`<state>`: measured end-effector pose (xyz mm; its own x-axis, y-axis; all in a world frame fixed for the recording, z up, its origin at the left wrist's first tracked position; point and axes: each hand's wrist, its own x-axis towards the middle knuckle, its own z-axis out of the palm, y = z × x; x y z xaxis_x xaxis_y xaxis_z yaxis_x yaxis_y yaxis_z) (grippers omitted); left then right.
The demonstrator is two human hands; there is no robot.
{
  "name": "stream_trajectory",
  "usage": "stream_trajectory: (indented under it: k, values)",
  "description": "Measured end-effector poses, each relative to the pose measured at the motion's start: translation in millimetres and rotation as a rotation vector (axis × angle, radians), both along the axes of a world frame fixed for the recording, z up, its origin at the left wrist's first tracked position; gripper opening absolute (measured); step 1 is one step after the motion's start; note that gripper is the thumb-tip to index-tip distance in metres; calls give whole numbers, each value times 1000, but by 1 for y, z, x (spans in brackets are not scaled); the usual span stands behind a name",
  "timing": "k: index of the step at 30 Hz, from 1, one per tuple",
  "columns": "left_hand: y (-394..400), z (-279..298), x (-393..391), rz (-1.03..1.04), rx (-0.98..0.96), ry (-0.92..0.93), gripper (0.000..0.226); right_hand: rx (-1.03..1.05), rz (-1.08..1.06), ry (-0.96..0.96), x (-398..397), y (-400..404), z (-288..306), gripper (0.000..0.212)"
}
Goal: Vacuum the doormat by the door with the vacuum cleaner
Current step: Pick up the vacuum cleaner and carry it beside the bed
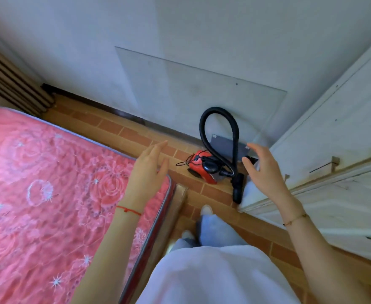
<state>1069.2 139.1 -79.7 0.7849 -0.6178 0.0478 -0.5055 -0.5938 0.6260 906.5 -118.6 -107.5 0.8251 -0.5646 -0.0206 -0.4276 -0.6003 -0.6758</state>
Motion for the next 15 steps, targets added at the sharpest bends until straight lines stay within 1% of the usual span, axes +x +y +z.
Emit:
stream_trajectory:
  k: [7,11,15]
  values:
    - [-59,-39,53,-69,35,11,40,13,-77,46,38,-36,-33,45]
    - [-96,-79,73,-85,129,47,40,86,-150,122,56,-65,-61,60]
    - [-134,-123,91,-104,237,79,45,169,-201,208,73,-94,-103,72]
